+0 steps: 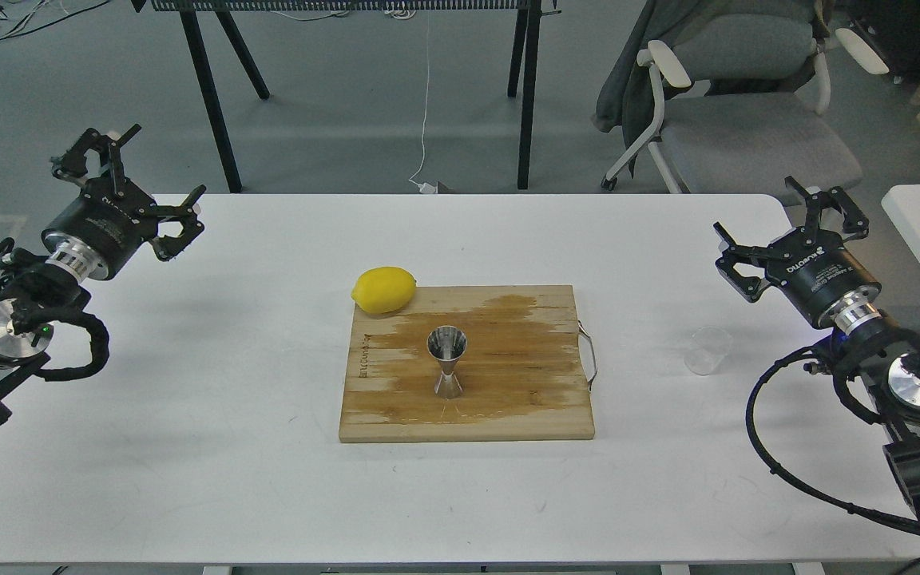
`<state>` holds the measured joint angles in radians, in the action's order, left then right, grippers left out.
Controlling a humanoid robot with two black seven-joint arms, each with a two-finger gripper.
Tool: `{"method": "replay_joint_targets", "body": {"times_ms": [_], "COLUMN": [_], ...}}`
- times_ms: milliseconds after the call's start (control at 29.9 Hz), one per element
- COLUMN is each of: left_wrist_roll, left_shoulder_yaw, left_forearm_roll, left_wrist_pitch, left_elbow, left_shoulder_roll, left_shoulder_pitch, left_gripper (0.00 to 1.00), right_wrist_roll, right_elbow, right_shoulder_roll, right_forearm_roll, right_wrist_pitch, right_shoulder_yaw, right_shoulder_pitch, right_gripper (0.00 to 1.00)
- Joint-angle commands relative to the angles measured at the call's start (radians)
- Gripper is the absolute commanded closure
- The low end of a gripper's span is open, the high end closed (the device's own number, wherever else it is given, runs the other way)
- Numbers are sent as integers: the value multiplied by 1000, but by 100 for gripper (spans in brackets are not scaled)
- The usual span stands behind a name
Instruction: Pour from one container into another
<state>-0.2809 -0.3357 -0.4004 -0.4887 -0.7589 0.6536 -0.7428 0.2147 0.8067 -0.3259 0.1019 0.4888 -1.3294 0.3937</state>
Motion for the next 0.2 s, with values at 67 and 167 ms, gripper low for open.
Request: {"method": "replay_joint_targets", "body": {"times_ms": [67, 167], "left_wrist_roll": [0, 0], "left_shoulder_yaw": [-2, -2], "left_forearm_roll": [2, 3], "left_wrist_pitch": [0, 0], "left_elbow": [59, 76], "left_shoulder_roll": [-48, -61], "left_shoulder_pitch": [-18, -20], "left_gripper": [0, 0], "right_wrist_roll": [-18, -20], "right_elbow": [0, 0], "right_shoulder_roll": [2, 2], "right_forearm_roll": [1, 1], "right_wrist_pitch": [0, 0], "right_shoulder_yaw": [0, -5], "right_shoulder_pitch": [-1, -1], "right_gripper": [1, 1]}}
